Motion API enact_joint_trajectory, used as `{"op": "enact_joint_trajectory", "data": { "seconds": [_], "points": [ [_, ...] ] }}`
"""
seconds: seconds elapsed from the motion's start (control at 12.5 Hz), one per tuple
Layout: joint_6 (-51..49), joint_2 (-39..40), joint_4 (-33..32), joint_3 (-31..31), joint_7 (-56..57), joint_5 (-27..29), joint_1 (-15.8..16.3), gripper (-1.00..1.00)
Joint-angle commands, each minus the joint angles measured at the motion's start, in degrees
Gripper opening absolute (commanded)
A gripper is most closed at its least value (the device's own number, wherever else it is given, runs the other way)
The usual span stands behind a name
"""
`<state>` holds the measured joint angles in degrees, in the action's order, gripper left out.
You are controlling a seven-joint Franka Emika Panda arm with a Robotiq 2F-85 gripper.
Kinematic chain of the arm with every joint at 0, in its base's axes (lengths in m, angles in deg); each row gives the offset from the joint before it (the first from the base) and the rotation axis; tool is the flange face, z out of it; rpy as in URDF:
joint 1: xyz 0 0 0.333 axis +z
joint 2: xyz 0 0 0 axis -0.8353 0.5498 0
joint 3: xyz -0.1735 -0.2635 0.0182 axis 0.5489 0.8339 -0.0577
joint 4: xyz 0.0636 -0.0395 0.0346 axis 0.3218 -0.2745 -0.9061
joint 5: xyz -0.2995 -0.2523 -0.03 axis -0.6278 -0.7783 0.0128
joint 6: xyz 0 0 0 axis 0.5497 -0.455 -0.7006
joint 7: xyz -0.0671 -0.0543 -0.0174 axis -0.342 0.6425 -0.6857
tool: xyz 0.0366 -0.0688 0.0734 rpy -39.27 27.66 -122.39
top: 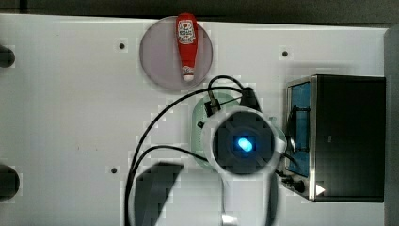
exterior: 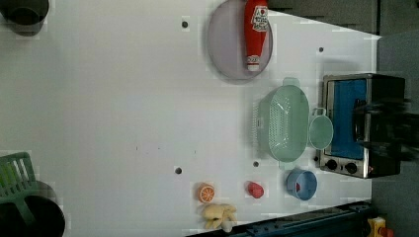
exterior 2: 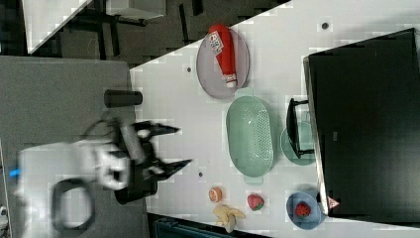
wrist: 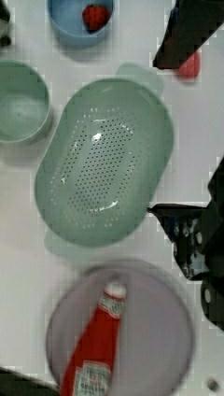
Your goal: Drag strainer right to left.
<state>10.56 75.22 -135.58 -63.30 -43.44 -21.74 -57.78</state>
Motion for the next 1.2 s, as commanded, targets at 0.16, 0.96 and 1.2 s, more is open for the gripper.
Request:
{"op": "enact_joint_trajectory", "data": {
  "seconds": [0.16, 0.96, 1.2],
  "points": [
    [12.5, 9.2, -7.2, -1.1, -11.8, 0.6, 0.1, 1.00],
    [34.1, 29.5, -9.6, -2.3, -20.2, 0.7, 2.7, 1.00],
    [34.9, 30.5, -9.7, -2.4, -23.0, 0.8, 4.0, 1.00]
  ]
}}
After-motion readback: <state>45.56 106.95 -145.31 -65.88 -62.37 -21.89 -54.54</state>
